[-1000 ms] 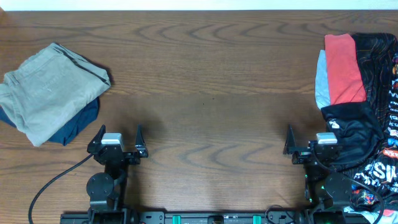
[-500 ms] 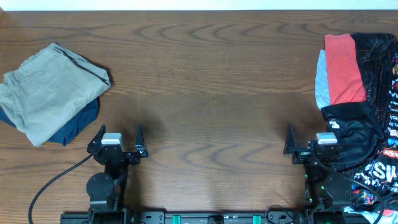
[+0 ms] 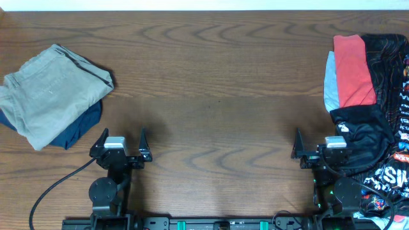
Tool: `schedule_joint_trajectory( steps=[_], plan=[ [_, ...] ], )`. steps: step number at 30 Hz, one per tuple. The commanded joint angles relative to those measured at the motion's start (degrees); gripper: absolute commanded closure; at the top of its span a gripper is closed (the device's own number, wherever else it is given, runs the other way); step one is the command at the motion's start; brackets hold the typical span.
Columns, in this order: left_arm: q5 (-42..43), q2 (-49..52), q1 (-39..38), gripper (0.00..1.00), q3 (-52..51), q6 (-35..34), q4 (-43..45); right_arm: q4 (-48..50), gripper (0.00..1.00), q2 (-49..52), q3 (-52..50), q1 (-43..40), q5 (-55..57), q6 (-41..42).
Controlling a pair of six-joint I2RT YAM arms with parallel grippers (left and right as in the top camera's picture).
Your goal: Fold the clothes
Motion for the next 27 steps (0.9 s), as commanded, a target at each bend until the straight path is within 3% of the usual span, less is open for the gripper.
schedule_joint_trajectory(
  steps=[1, 22, 27],
  plan=[
    [0.2, -0.5, 0.2, 0.02, -0.66, 0.81, -2.29, -0.17, 0.01, -0.02, -0.17, -0.52, -0.26, -0.74],
    [0.22, -0.39, 0.2, 0.02, -0.66, 0.48, -2.25, -0.02, 0.01, -0.02, -0.2, -0.52, -0.26, -0.72],
    [0.24, -0.39, 0.2, 0.02, -0.5, -7.08, -1.51, 0.61, 0.01, -0.02, -0.17, -0.52, -1.09, 0.52]
  ],
)
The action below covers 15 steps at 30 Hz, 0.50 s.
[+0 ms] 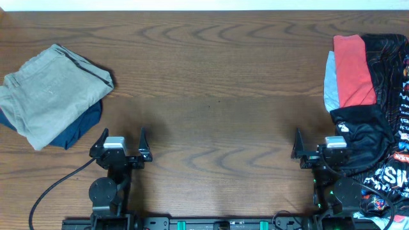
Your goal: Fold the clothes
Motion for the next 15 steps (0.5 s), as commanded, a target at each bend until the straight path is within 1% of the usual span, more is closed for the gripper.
schedule_joint_trajectory(
  steps=[1, 7, 11, 15],
  plan=[
    [0.39, -0.33, 0.2, 0.02, -0.24, -5.79, -1.75, 0.28, 0.01, -0.02, -0.17, -0.52, -1.33, 0.59],
    [4.48, 2.43, 0.2, 0.02, 3.34, -6.58, -3.34, -3.1, 0.01, 0.35, 2.21, -0.52, -1.25, 1.42],
    [6.43, 7.78, 0.17, 0.02, 8.94, -7.32, -9.66, -8.46, 0.01, 2.64, 6.21, -0.52, -0.79, 1.68],
    [6.47, 15.63, 0.17, 0.02, 16.74, -7.45, -17.09, -13.51, 0.01, 7.63, 11.45, -0.52, 0.33, 5.57]
  ],
)
